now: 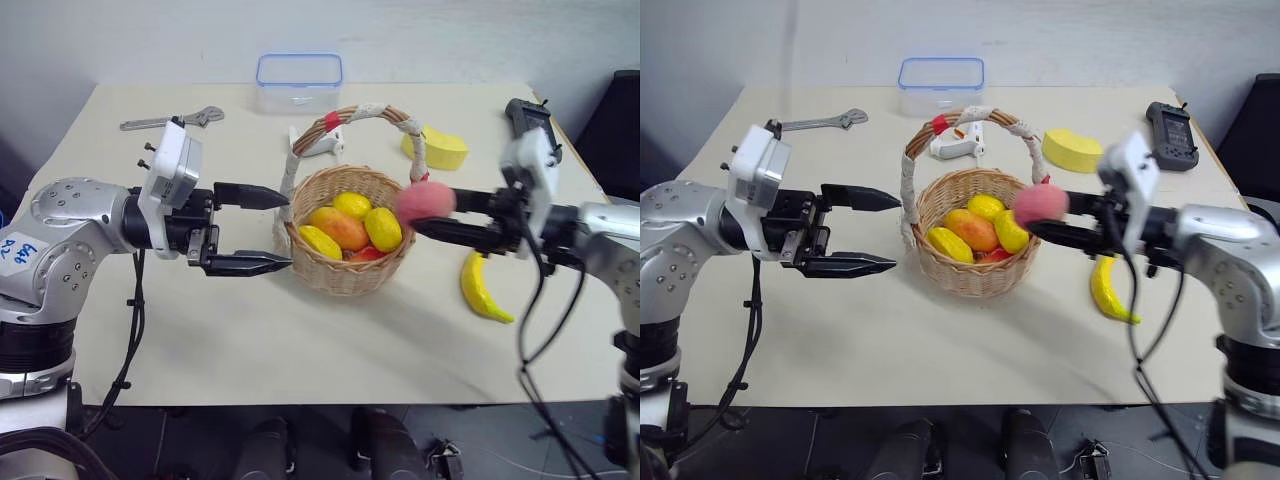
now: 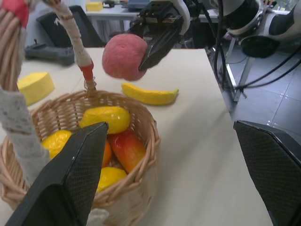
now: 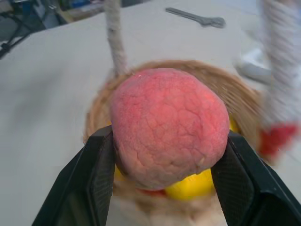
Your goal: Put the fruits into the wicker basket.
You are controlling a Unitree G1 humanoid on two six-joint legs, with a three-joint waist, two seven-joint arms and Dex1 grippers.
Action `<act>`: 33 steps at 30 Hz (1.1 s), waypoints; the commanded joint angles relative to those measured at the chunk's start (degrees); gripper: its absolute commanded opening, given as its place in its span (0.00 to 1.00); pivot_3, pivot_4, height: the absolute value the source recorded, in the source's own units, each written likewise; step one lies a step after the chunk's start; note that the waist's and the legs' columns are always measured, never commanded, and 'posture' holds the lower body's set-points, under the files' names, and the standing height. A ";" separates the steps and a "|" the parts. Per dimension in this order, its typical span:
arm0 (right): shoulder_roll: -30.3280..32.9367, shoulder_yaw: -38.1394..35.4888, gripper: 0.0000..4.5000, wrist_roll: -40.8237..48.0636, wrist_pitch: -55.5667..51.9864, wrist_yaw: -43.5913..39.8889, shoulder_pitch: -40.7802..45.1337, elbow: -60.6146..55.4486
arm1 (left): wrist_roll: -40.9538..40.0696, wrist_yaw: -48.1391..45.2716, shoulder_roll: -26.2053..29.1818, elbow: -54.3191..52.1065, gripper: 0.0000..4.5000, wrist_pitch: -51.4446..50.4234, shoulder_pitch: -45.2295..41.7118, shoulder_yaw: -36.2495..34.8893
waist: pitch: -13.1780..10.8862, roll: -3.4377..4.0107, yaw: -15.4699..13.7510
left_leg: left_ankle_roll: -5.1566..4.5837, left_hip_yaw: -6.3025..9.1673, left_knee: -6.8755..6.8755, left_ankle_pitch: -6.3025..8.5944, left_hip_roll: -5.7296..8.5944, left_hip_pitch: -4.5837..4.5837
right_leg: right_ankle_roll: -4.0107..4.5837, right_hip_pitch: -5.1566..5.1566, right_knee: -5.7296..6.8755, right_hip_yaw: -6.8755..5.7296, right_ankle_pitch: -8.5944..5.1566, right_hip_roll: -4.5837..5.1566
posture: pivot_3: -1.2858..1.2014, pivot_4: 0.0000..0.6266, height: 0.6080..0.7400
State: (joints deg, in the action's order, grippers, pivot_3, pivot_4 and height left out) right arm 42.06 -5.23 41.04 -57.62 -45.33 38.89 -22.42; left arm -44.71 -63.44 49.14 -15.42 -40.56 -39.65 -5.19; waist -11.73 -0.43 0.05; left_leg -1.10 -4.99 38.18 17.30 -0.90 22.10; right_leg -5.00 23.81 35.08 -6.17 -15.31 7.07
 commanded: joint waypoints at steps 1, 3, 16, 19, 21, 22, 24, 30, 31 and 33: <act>-3.54 5.32 0.54 -3.19 0.42 4.38 2.25 0.02 | -0.07 0.59 -0.22 -1.46 1.00 0.66 -1.46 -1.07 | 0.00 0.00 -0.02 | -0.01 -0.02 0.00 0.01 0.01 0.03 | 0.00 0.02 0.01 0.01 0.00 0.00 | 0.52 0.24 1.00; -5.96 7.03 0.70 -5.24 0.52 7.26 3.99 2.63 | 0.06 0.58 -0.33 -1.49 1.00 0.61 -1.87 -0.86 | 0.00 -0.01 -0.07 | -0.05 -0.08 0.03 0.02 0.06 0.15 | -0.05 0.13 0.19 -0.01 0.03 0.01 | 0.52 0.24 1.00; 7.59 -24.01 0.99 14.07 -18.86 8.75 -6.26 -10.83 | 1.62 -3.34 -0.09 0.12 1.00 1.76 -2.93 0.84 | 0.01 -0.05 -0.53 | -0.51 -0.30 0.69 0.17 0.15 1.00 | -0.44 0.79 0.26 -0.10 0.25 0.03 | 0.52 0.24 1.00; 11.47 -33.61 0.99 14.26 -24.16 10.59 -15.97 -13.92 | 2.13 -4.47 -0.70 0.85 1.00 2.46 -3.15 1.49 | 0.02 -0.06 -1.09 | -0.64 -0.33 0.81 0.25 0.15 0.99 | -0.50 0.72 0.23 -0.02 0.31 0.04 | 0.52 0.24 1.00; 9.90 -38.06 0.99 11.48 -27.25 14.84 -23.21 -15.74 | 2.50 -5.04 -1.49 1.38 1.00 2.90 -3.56 2.16 | 0.05 -0.10 -1.44 | -0.67 -0.34 0.84 0.27 0.16 0.98 | -0.51 0.69 0.14 0.01 0.33 0.05 | 0.52 0.24 1.00; 7.81 -38.84 0.99 10.16 -28.18 17.46 -26.07 -16.51 | 2.76 -5.25 -1.90 1.66 1.00 3.19 -3.80 2.52 | 0.05 -0.11 -1.47 | -0.68 -0.35 0.86 0.27 0.16 0.97 | -0.51 0.67 -0.03 0.03 0.34 0.05 | 0.52 0.24 1.00; 3.16 -38.69 0.99 8.41 -28.15 21.48 -30.53 -18.36 | 3.19 -5.69 -2.65 2.20 1.00 3.65 -4.30 3.18 | 0.07 -0.14 -1.43 | -0.68 -0.39 0.87 0.27 0.16 0.96 | -0.52 0.66 -0.07 0.07 0.42 0.04 | 0.52 0.24 1.00; -13.06 -32.66 0.99 1.46 -24.11 32.76 -35.09 -18.04 | 3.09 -6.41 -4.20 2.05 1.00 3.51 -5.97 3.96 | 0.09 -0.11 -1.20 | -0.64 -0.47 0.88 0.24 0.14 0.96 | -0.53 0.77 0.02 0.20 0.44 -0.05 | 0.52 0.24 1.00; -14.21 -31.32 0.99 0.57 -22.83 33.18 -35.60 -17.41 | 3.05 -6.47 -4.26 1.98 1.00 3.42 -6.00 3.90 | 0.10 -0.09 -1.21 | -0.64 -0.47 0.87 0.24 0.14 0.96 | -0.53 0.77 0.02 0.21 0.44 -0.06 | 0.52 0.24 1.00; -14.36 -28.12 0.99 -2.82 -17.83 33.69 -36.10 -15.11 | 3.14 -6.47 -4.30 1.90 1.00 3.46 -5.80 3.79 | 0.09 -0.09 -1.17 | -0.64 -0.48 0.86 0.25 0.14 0.98 | -0.54 0.76 0.03 0.22 0.45 -0.09 | 0.52 0.24 1.00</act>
State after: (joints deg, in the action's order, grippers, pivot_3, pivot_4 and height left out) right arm 27.19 -33.82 40.65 -79.70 -12.41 2.69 -37.67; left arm -41.29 -69.63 44.91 -12.60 -37.81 -44.75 -0.53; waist -11.64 -0.52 -1.12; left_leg -1.76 -5.48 39.05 17.55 -0.75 23.08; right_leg -5.57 24.57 35.10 -5.93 -14.83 6.96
